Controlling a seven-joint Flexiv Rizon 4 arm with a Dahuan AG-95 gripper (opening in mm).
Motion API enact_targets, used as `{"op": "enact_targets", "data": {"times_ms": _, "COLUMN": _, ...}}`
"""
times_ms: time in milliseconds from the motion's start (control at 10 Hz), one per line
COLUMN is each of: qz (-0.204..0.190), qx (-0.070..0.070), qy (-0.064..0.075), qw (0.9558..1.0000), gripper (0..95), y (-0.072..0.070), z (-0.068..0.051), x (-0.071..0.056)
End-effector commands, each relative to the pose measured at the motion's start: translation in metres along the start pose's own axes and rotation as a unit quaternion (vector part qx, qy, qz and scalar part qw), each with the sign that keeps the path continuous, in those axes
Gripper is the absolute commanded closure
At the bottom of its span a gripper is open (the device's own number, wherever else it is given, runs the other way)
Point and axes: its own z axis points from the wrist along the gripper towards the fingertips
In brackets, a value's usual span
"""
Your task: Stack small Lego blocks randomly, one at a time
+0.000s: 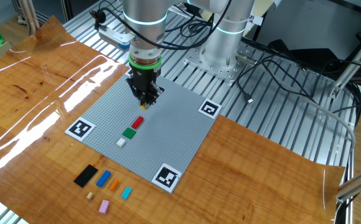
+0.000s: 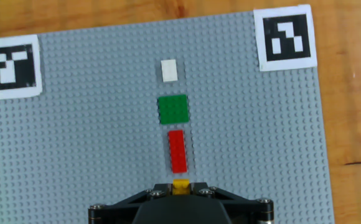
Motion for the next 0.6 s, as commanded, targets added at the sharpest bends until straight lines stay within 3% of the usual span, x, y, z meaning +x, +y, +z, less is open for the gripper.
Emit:
{"op": "enact_targets", "data": {"times_ms": 100, "qz": 0.003, "qx": -0.004, "qy": -0.002, "qw": 1.0, "gripper": 95.0, "y": 0.0, "z": 0.002, "x": 0.003}}
{"op": "enact_targets", "data": {"times_ms": 600, "qz": 0.004, "qx": -0.006, "qy": -0.011, "qw": 0.9999, "gripper": 95.0, "y": -0.002, "z": 0.014, "x": 0.007}}
